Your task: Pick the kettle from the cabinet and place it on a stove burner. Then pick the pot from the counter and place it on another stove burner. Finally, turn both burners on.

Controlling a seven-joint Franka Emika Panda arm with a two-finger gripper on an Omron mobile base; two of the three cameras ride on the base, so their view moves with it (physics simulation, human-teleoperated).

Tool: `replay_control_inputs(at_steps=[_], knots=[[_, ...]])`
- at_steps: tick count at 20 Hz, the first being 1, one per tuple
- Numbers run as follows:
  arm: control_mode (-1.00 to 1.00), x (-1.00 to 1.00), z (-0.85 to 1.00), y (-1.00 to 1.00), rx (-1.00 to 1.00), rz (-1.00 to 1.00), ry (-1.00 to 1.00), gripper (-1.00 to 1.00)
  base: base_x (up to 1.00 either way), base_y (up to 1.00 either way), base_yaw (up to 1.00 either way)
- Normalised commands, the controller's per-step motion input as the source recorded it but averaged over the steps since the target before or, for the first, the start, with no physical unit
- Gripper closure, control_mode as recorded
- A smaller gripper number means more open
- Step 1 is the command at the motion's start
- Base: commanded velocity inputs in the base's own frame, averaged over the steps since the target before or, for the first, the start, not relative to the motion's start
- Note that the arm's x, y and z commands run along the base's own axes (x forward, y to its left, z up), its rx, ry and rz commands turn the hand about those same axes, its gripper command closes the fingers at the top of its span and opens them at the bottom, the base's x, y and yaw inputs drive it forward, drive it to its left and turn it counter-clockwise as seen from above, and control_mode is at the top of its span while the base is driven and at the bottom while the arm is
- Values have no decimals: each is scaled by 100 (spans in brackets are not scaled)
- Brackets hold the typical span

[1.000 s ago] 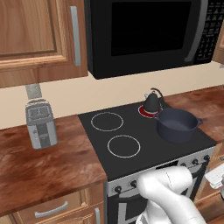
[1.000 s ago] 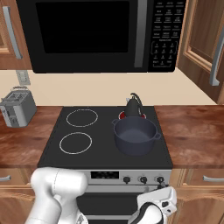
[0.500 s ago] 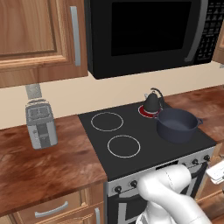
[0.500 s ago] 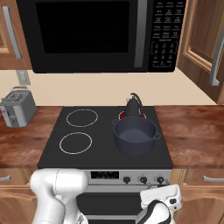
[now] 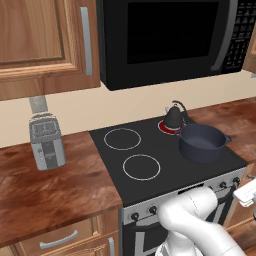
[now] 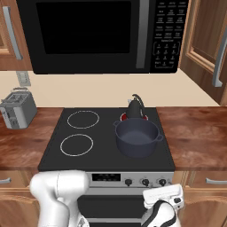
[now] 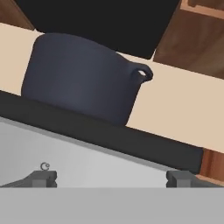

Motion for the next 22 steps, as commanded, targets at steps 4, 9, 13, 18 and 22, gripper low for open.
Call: replay_control_inputs(at_steps=[4, 9, 13, 18, 22], knots=[[-100, 8, -19, -7, 5, 7, 0, -100, 0, 0, 0], [-100, 6, -9, -16, 5, 6, 0, -100, 0, 0, 0], [-100, 7, -7, -19, 4, 4, 0, -100, 0, 0, 0], [-100, 10, -12, -10, 3, 3, 0, -100, 0, 0, 0], [-100, 14, -14, 0, 1, 0, 0, -100, 0, 0, 0]])
